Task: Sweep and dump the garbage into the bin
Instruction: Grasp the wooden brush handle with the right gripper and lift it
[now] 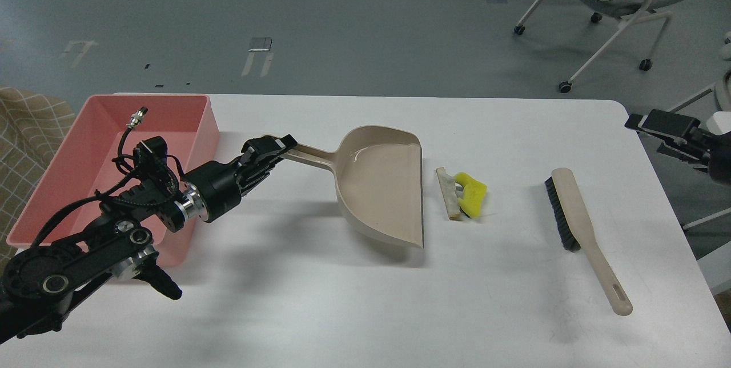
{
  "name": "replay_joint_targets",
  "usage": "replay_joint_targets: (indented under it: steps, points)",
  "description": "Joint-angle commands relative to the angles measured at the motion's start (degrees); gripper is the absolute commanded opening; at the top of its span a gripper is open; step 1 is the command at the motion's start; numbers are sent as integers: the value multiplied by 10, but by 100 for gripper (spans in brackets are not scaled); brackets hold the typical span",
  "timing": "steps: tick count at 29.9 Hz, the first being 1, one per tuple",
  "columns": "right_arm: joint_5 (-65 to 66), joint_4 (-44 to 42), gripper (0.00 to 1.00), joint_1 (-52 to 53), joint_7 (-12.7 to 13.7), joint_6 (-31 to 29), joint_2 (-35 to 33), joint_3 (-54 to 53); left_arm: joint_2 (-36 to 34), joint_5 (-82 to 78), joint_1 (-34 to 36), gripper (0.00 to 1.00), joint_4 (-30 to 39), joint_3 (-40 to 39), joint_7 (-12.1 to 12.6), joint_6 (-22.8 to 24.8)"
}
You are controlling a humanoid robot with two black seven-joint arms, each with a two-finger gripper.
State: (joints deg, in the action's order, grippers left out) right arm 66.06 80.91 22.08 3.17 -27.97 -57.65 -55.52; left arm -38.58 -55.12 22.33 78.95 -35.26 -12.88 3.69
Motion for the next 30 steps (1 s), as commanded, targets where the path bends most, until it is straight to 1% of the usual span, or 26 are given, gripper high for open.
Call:
replay_joint_targets:
  steps: [1,6,10,13,14,15,16,17,19,22,24,26,30]
  points:
    - [2,20,99,-58,0,0,0,1,0,-1,0,11,0,0,0,0]
    - [14,61,96,-88,-1,0,-4,1,1,0,-2,11,0,0,0,0]
    - [31,70,94,-92,-1,0,-12,1,1,-1,-1,11,0,0,0,0]
    - [57,79,83,-107,-1,0,-13,1,1,0,0,11,0,0,0,0]
    - [65,83,74,-116,-1,0,-14,1,1,0,0,11,0,-1,0,0]
    - [74,89,63,-129,3,0,-14,1,1,0,0,11,0,-1,-1,0]
    - [74,89,63,-129,3,0,-14,1,1,0,0,11,0,-1,-1,0]
    - [82,96,52,-144,6,0,-14,1,1,0,0,11,0,-1,-1,0]
    - [84,103,48,-161,17,0,-13,1,1,0,-1,11,0,-1,-1,0]
    - [83,108,40,-174,18,0,-9,1,2,-1,-1,11,0,-2,-1,0]
    - [83,108,38,-175,18,0,-9,1,4,-1,-1,11,0,-1,-1,-1]
    - [84,108,40,-183,18,0,-8,1,8,-1,-1,11,0,-1,-1,-1]
    - [86,108,41,-192,18,0,-4,1,11,0,-2,11,0,-2,-1,-2]
